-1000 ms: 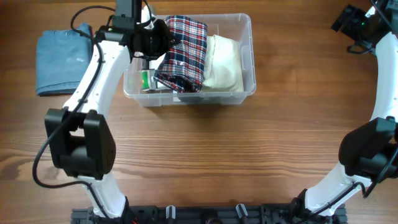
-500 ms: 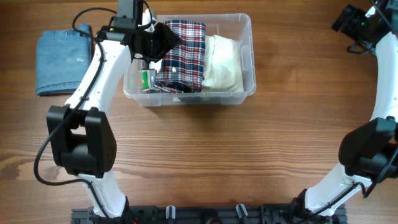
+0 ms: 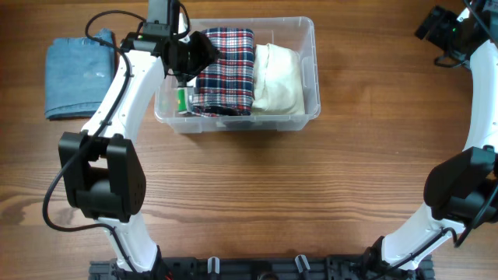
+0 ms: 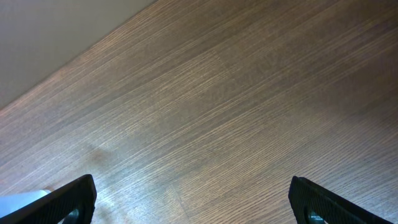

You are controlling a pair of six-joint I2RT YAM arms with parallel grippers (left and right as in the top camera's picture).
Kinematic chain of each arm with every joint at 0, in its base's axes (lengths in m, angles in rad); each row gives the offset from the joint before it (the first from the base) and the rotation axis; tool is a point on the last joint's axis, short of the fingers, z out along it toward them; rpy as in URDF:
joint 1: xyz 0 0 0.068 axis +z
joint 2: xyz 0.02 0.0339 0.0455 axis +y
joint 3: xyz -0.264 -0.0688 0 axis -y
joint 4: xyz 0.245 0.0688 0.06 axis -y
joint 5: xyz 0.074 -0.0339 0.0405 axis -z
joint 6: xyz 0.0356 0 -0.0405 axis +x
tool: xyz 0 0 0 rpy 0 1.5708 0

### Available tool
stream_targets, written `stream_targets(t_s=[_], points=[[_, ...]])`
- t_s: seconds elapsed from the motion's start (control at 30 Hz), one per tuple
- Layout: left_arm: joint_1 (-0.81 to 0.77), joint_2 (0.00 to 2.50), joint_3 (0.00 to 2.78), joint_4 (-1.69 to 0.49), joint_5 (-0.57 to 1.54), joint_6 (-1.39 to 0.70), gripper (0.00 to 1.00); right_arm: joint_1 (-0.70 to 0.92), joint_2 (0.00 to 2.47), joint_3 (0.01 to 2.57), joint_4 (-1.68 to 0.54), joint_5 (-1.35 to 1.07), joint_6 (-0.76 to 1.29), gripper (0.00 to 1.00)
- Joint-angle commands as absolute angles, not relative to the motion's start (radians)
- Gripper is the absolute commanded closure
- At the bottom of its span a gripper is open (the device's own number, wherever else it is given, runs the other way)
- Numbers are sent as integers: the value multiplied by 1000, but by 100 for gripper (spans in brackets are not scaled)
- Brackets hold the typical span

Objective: Pack container
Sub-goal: 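Release the plaid shirt in the container and withdraw left gripper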

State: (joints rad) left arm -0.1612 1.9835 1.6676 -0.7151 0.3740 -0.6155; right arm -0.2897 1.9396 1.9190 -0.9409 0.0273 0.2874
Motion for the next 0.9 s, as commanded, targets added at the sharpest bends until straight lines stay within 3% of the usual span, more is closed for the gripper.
stream_targets(t_s=[0.0,0.1,0.37,0.43,0.57,0.77,0.87], points=[[-158,1996,1681,-719,260,-601,33,-287,1928,1914,-938,37,289,0],[-139,1996,1682,-703,226,-474,22,-287,1928,1914,-938,37,289,0],[-64,1938,1724,-669,226,-394,19,-287,1928,1914,-938,37,289,0],[-41,1912,1737,-658,226,-340,11,-287,1928,1914,-938,37,289,0],[46,1850,1757,-630,202,-199,9,-287,1928,1914,-938,37,289,0],[224,1837,1753,-657,57,-40,14,-287,1928,1914,-938,37,289,0],[323,1850,1753,-694,25,28,11,-287,1928,1914,-938,37,289,0]])
